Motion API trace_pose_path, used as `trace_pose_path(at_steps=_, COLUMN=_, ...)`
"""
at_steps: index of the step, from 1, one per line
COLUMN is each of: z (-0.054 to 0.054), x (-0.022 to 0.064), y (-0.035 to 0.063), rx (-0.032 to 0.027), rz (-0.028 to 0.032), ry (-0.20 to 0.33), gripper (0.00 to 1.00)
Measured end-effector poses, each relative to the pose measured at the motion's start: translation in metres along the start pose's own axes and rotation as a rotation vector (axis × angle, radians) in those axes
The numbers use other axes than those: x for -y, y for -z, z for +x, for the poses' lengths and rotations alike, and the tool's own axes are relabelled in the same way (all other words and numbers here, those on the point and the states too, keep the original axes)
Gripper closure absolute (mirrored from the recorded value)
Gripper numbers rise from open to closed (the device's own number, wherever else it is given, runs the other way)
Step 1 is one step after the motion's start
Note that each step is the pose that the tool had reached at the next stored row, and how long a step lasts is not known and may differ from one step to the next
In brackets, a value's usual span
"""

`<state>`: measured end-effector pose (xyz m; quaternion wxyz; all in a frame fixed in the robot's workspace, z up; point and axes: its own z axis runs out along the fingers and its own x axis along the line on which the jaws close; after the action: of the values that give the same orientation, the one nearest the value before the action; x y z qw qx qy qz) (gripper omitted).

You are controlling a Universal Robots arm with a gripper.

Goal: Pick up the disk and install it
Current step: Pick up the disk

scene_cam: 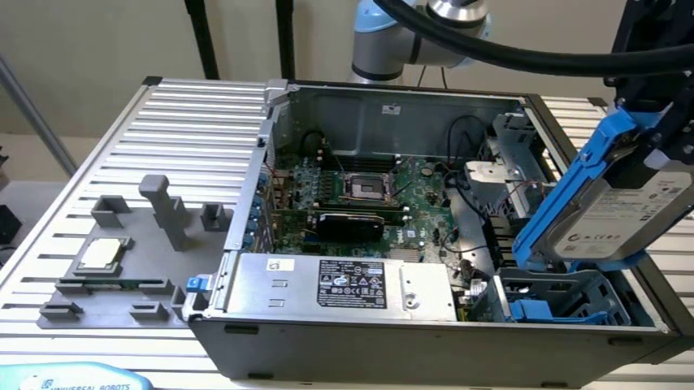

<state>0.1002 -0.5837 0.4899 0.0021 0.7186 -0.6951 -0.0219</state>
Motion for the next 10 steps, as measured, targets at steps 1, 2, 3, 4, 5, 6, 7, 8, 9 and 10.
trace_pose_path(at_steps=1, z=0.0012, x=0.0022, y=-0.0007, rx=0.0013, rz=0.0003, ry=0.0, gripper=0.67)
trace_pose_path(at_steps=2, z=0.0024, x=0.0036, y=-0.0015, rx=0.0035, rz=0.0007, ry=0.0, gripper=0.67)
trace_pose_path(at_steps=3, z=0.0035, x=0.0046, y=-0.0024, rx=0.0066, rz=0.0012, ry=0.0, gripper=0.67)
trace_pose_path(at_steps=4, z=0.0045, x=0.0056, y=-0.0032, rx=0.0102, rz=0.0016, ry=-0.001, gripper=0.67)
trace_pose_path(at_steps=5, z=0.0053, x=0.0066, y=-0.0038, rx=0.0148, rz=0.002, ry=-0.001, gripper=0.67)
trace_pose_path(at_steps=6, z=0.0058, x=0.0072, y=-0.004, rx=0.0195, rz=0.0023, ry=-0.001, gripper=0.67)
trace_pose_path(at_steps=7, z=0.006, x=0.0074, y=-0.0041, rx=0.0197, rz=0.0023, ry=-0.002, gripper=0.67)
trace_pose_path(at_steps=8, z=0.0059, x=0.0078, y=-0.0041, rx=0.0197, rz=0.0023, ry=-0.001, gripper=0.67)
trace_pose_path(at_steps=9, z=0.0059, x=0.0078, y=-0.0041, rx=0.0197, rz=0.0023, ry=-0.002, gripper=0.67)
trace_pose_path(at_steps=10, z=0.0059, x=0.0078, y=-0.0041, rx=0.0197, rz=0.0023, ry=-0.002, gripper=0.67)
